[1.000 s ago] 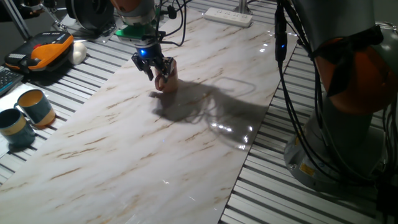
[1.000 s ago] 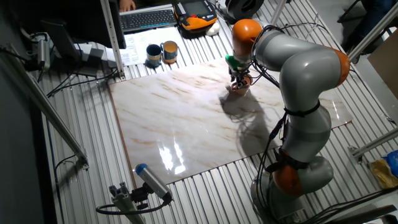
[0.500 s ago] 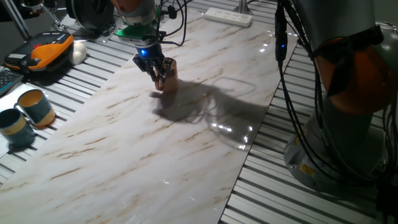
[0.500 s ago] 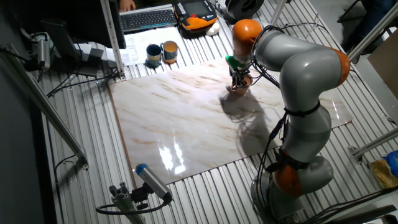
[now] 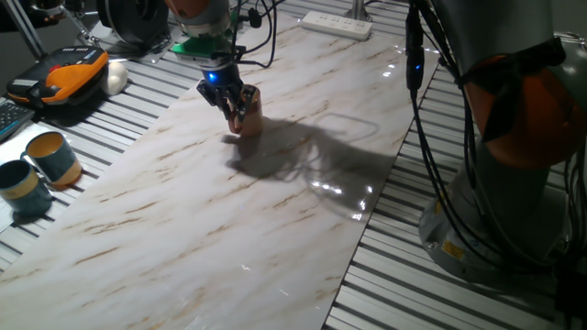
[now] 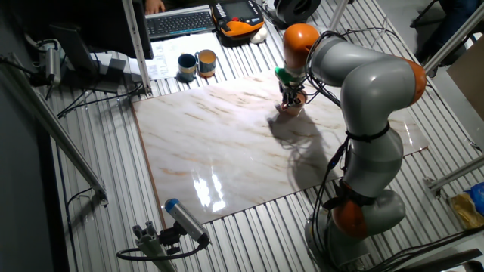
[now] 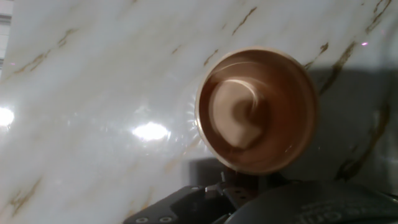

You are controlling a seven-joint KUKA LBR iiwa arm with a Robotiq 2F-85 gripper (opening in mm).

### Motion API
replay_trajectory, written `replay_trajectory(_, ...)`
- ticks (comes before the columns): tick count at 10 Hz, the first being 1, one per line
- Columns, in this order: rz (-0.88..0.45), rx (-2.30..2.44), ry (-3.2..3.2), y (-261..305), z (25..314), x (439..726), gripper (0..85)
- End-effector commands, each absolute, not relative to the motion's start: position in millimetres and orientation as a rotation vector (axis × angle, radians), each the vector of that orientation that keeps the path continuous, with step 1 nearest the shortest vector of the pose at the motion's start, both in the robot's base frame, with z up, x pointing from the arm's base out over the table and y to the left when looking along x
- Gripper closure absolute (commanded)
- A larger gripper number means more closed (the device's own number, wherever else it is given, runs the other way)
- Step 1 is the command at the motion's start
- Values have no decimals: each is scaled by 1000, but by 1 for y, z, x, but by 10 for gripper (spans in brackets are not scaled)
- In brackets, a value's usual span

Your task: Pick up the cup

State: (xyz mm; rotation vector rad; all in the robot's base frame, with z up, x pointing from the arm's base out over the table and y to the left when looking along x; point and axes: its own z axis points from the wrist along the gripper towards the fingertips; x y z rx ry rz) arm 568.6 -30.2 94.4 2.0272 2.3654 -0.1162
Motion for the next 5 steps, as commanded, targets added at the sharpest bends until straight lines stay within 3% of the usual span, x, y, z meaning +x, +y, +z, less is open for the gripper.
replay_trajectory(1,-108,2019,2372,-31,94,568,680)
replay_trajectory(2,-96,2013,2377,-31,94,568,680)
replay_trajectory(3,-84,2005,2382,-32,93,567,850)
replay_trajectory(5,-76,1991,2392,-33,92,566,850)
